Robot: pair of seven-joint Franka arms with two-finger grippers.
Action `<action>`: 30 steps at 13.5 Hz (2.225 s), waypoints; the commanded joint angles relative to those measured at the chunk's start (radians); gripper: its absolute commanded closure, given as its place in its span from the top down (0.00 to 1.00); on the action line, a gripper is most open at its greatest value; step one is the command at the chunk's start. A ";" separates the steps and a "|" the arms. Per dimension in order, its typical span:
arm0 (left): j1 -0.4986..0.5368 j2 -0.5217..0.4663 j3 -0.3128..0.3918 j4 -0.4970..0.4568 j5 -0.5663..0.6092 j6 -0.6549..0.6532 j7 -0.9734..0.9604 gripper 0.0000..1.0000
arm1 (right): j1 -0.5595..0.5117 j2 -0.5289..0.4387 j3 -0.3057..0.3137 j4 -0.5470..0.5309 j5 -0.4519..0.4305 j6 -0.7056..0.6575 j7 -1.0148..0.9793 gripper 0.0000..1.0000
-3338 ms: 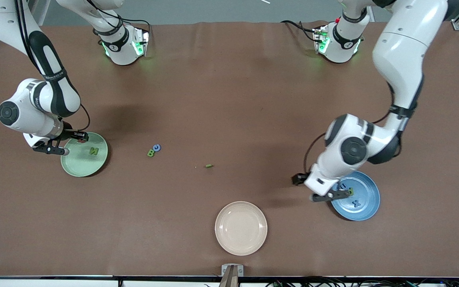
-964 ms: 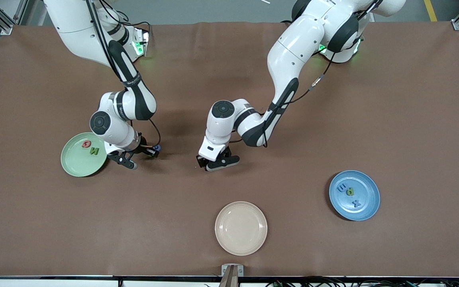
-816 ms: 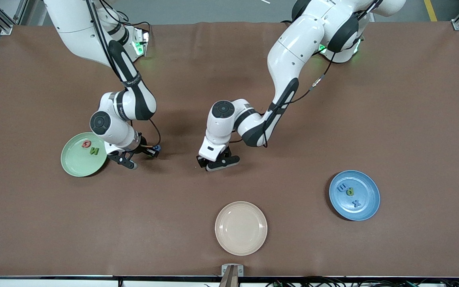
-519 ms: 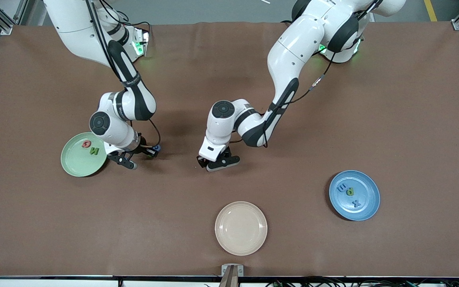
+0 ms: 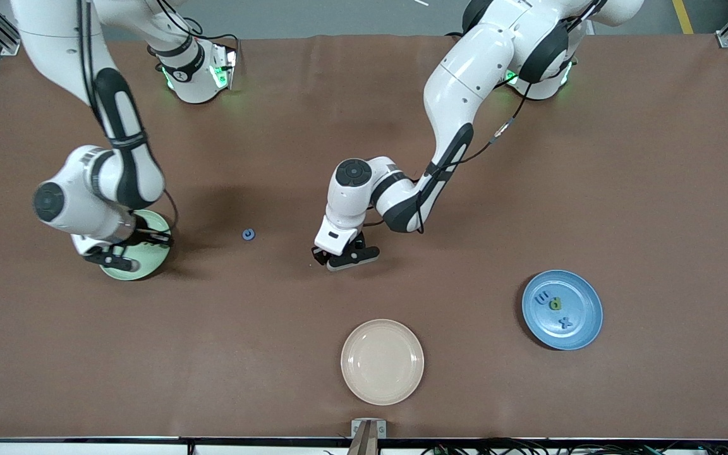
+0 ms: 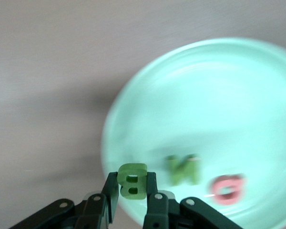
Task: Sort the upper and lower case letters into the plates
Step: 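Carry the n toward the blue plate while the right drops B, then drop the n on the blue plate while the right grasps blue C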
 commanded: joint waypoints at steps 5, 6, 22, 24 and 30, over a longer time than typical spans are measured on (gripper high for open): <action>0.015 -0.109 0.008 0.001 -0.017 -0.135 -0.004 0.00 | -0.120 0.030 0.001 -0.028 0.011 0.038 -0.210 0.14; 0.032 -0.142 0.008 0.001 -0.016 -0.162 -0.004 0.00 | -0.120 0.030 0.001 -0.025 0.011 0.039 -0.210 0.14; 0.751 -0.476 -0.152 -0.406 -0.017 -0.489 0.811 0.00 | 0.242 -0.003 0.003 0.024 0.015 -0.079 0.380 1.00; 0.799 -0.476 -0.152 -0.482 -0.011 -0.435 0.828 0.00 | 0.328 -0.001 0.003 0.009 0.060 -0.045 0.483 1.00; 0.839 -0.450 -0.150 -0.516 0.000 -0.403 0.837 0.32 | 0.500 0.040 0.004 -0.057 0.144 0.127 0.626 1.00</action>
